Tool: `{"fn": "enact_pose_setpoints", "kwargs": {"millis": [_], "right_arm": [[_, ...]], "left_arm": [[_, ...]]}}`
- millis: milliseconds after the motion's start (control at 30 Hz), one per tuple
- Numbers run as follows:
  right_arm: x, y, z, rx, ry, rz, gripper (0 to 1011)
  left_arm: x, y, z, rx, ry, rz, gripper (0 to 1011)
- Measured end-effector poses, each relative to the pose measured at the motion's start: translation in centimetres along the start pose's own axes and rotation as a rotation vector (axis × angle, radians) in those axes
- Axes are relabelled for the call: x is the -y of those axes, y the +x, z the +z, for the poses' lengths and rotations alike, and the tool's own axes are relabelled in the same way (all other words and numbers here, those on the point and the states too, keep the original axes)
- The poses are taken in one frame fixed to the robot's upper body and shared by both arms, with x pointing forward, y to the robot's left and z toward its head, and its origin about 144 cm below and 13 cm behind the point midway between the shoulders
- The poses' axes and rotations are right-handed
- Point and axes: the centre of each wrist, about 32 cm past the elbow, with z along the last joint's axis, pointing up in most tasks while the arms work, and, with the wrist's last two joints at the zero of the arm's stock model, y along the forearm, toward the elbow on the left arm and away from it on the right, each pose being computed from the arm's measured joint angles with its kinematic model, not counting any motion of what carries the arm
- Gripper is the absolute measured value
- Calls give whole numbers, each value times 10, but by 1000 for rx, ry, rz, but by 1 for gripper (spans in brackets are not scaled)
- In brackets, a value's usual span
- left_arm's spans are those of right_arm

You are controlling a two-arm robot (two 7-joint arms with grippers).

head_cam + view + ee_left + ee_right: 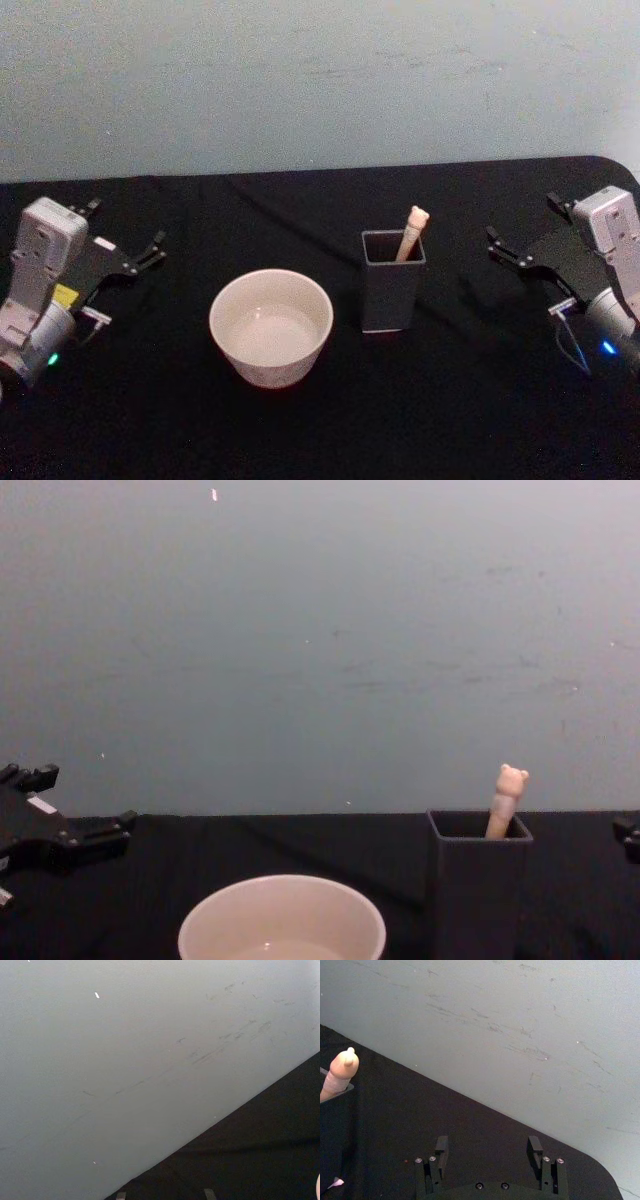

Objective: Pick up the stirring spoon with one hand, stir inside the cup, then place it back in its original position.

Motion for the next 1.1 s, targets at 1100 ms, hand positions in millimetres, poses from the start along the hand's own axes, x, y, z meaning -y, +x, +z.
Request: {"fn": "enact_pose_setpoints", "kwargs": {"millis": [1100], "right_arm": [[0,0,0,0,0,0,1002]], "left_arm": [[0,0,0,0,0,0,1001]]}}
